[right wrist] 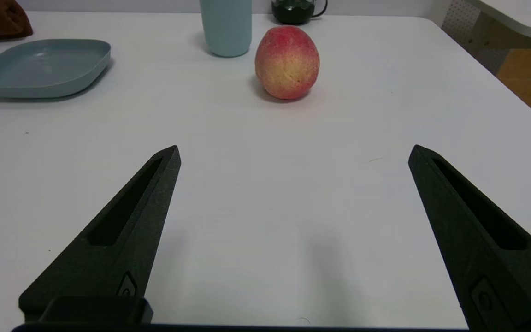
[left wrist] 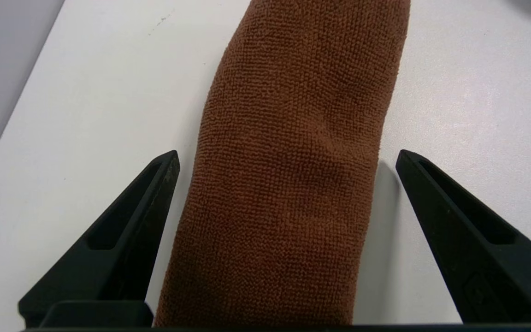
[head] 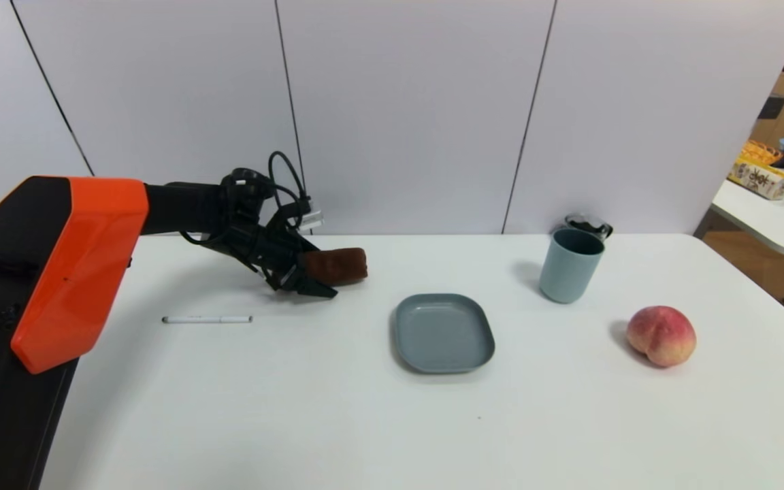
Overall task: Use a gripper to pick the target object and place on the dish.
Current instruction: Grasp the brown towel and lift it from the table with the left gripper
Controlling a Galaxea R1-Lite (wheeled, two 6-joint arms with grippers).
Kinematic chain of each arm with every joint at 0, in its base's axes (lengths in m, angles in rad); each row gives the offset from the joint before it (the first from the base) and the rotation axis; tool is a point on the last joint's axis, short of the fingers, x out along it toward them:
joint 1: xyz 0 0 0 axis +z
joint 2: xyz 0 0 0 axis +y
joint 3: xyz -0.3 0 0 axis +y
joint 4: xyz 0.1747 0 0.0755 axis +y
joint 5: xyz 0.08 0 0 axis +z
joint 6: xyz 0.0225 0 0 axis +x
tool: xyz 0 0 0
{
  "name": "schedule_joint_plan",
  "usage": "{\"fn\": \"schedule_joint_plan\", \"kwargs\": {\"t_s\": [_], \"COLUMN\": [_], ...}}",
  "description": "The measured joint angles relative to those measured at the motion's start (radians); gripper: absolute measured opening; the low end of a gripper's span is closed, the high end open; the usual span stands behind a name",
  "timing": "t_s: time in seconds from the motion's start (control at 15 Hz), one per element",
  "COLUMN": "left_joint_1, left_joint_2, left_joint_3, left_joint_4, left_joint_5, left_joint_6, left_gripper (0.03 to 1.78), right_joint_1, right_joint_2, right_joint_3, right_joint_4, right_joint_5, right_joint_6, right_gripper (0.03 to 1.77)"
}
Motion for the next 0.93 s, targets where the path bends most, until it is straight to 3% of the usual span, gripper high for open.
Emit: {"fn": "schedule_joint_plan", "kwargs": {"t_s": [0.2, 0.53, 0.67, 0.73, 0.8, 0.93], "left_joint_1": [0.000, 0.000, 0.000, 0.000, 0.000, 0.000], "left_joint_2": [0.002, 0.000, -0.003, -0.005, -0.006, -0.013], "left_joint_3": [0.000, 0.000, 0.000, 0.000, 0.000, 0.001], "left_joint_4": [0.008, 0.010, 0.011, 0.011, 0.012, 0.026], "left_joint_5": [0.000, 0.003, 0.003, 0.003, 0.003, 0.003], "left_joint_6": [0.000, 0.007, 0.005, 0.004, 0.004, 0.004], "left_gripper": [1.69, 0.99, 0.80, 0.66, 0.41, 0.42], "right_joint_1": [0.000, 0.000, 0.000, 0.000, 0.000, 0.000], "right_joint_2": [0.000, 0.000, 0.000, 0.000, 0.000, 0.000], "right_joint_3": [0.000, 0.000, 0.000, 0.000, 0.000, 0.000], "right_joint_4": [0.000, 0.000, 0.000, 0.000, 0.000, 0.000], "right_joint_5": [0.000, 0.000, 0.000, 0.000, 0.000, 0.000], "right_joint_6": [0.000, 0.000, 0.000, 0.000, 0.000, 0.000], "right_gripper": [1.71, 1.71, 1.71, 1.71, 1.71, 1.71]}}
